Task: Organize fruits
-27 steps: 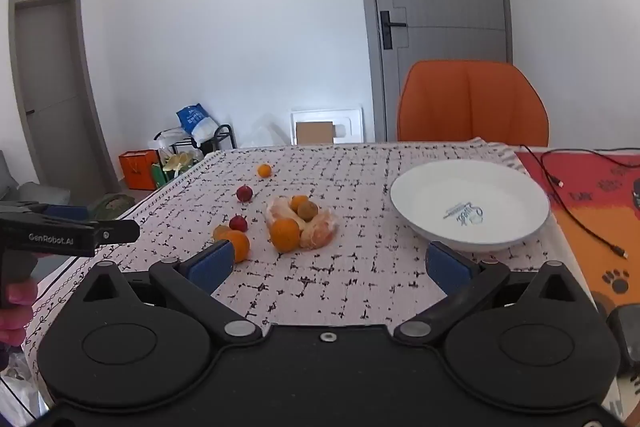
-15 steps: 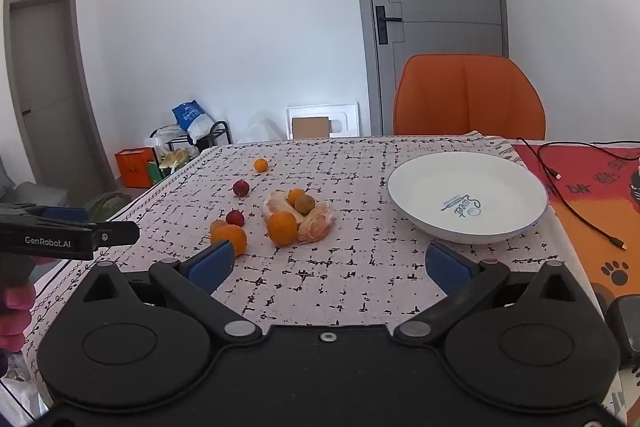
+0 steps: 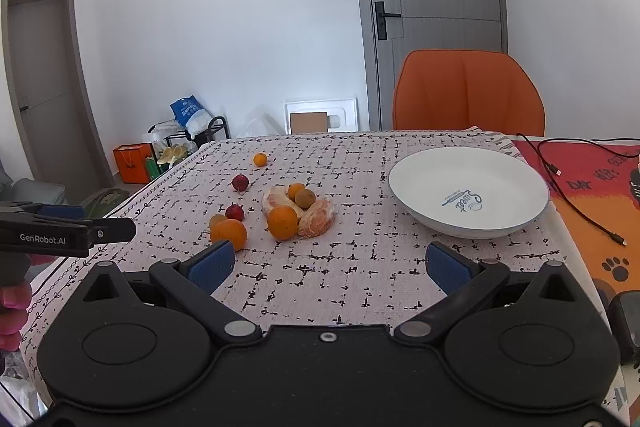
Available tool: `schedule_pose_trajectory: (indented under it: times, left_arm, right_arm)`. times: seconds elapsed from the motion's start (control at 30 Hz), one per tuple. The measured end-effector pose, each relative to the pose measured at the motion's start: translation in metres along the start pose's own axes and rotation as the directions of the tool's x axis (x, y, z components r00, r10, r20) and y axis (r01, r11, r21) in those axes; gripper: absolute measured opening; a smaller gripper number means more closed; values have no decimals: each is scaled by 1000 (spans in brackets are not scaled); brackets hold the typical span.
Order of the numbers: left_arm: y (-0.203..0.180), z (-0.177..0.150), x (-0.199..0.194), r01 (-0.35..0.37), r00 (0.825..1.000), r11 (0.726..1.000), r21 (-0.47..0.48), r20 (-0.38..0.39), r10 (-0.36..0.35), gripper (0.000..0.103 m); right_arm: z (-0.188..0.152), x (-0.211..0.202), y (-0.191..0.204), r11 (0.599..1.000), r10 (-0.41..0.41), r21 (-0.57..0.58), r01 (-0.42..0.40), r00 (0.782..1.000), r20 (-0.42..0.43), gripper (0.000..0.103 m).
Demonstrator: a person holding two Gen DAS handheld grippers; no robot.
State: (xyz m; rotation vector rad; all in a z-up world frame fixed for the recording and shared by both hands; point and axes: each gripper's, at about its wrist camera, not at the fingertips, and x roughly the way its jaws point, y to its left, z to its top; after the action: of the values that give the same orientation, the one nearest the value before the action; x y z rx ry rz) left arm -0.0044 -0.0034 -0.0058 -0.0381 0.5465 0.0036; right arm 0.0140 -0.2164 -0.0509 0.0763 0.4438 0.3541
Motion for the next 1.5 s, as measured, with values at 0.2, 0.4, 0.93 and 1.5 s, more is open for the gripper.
schedule_pose_trajectory:
  times: [0.2, 0.4, 0.93, 1.5]
  left_arm:
    - [0, 0, 0, 0, 1000, 1000, -1, -1, 0, 103]
    - [-1, 1, 1, 0, 1000, 1000, 5, 0, 0, 103]
    - [-2, 1, 0, -1, 1000, 1000, 7, 6, 0, 103]
    - [-3, 0, -2, 14, 1000, 1000, 8, 16, -14, 103]
  right_arm:
    - [-1, 0, 1, 1000, -2, -2, 2, 1000, -1, 103]
    - [-1, 0, 0, 1000, -4, 0, 4, 1000, 1, 103]
    - [1, 0, 1, 1000, 25, -7, -25, 1000, -6, 103]
    - [0, -2, 1, 1000, 5, 0, -5, 1000, 0, 103]
